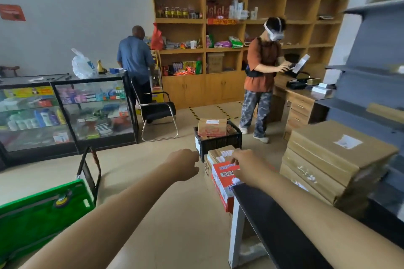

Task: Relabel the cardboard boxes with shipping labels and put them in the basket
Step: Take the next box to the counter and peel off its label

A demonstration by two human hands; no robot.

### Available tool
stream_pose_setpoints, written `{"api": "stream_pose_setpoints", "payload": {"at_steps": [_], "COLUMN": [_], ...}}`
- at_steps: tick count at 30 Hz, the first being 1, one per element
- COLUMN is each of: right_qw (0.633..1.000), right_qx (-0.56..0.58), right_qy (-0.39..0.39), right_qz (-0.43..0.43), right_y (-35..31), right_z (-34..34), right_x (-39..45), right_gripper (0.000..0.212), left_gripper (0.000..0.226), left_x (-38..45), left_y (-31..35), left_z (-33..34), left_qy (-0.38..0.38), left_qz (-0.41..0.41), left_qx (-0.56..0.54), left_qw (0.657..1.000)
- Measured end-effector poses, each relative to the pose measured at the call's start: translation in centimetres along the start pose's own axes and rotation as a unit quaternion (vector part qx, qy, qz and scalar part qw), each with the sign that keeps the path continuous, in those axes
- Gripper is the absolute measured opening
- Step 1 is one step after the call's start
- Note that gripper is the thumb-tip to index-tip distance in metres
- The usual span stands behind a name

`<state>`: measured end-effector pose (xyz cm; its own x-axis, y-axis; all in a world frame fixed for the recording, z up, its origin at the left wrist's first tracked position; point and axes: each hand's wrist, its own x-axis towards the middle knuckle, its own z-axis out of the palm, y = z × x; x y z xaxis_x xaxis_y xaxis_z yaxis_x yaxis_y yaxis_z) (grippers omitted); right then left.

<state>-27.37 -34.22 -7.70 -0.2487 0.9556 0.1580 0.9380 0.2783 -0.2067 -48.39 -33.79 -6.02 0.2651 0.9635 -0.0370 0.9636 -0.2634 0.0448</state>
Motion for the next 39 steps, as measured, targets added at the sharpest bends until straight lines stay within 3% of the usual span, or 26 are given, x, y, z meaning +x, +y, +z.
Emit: {"api": "stream_pose_setpoints", "payload": {"at_steps": [10,14,17,22,27,32,35,37,39], "right_qw": [0.979,0.944,0.913,0.844,0.796,0.735,0.695,0.666,0.621], "right_qx": [-0.053,-0.031,-0.031,-0.002,0.062,0.133,0.212,0.279,0.320], "right_qy": [0.082,0.140,0.160,0.188,0.226,0.255,0.264,0.253,0.265], "right_qz": [0.179,0.297,0.375,0.502,0.558,0.614,0.635,0.644,0.665], "right_y": [14.7,20.0,23.4,29.1,33.5,35.8,36.8,37.0,37.0], "right_z": [-4.5,-7.1,-8.1,-8.5,-7.5,-6.2,-4.7,-4.0,-3.4], "right_x": [6.7,5.4,2.8,-0.9,-3.0,-2.7,-1.9,-1.3,-0.6], "right_gripper": [0.021,0.022,0.019,0.024,0.013,0.007,0.022,0.021,0.038], "left_gripper": [0.034,0.026,0.033,0.032,0.029,0.028,0.032,0.048,0.055], "left_x": [21.9,28.0,30.8,34.5,38.3,42.8,45.3,46.3,46.6], "left_y": [10.0,16.7,21.9,29.9,33.1,33.0,33.2,33.7,34.1], "left_z": [-2.0,-3.8,-4.4,-3.8,-2.0,1.0,3.3,4.7,5.6], "left_qy": [0.024,0.040,0.031,0.017,-0.020,-0.043,-0.109,-0.188,-0.220], "left_qz": [0.225,0.314,0.358,0.429,0.441,0.392,0.360,0.344,0.334], "left_qx": [0.026,0.010,-0.052,-0.061,-0.111,-0.198,-0.194,-0.226,-0.245], "left_qw": [0.974,0.948,0.932,0.901,0.890,0.897,0.906,0.892,0.883]}}
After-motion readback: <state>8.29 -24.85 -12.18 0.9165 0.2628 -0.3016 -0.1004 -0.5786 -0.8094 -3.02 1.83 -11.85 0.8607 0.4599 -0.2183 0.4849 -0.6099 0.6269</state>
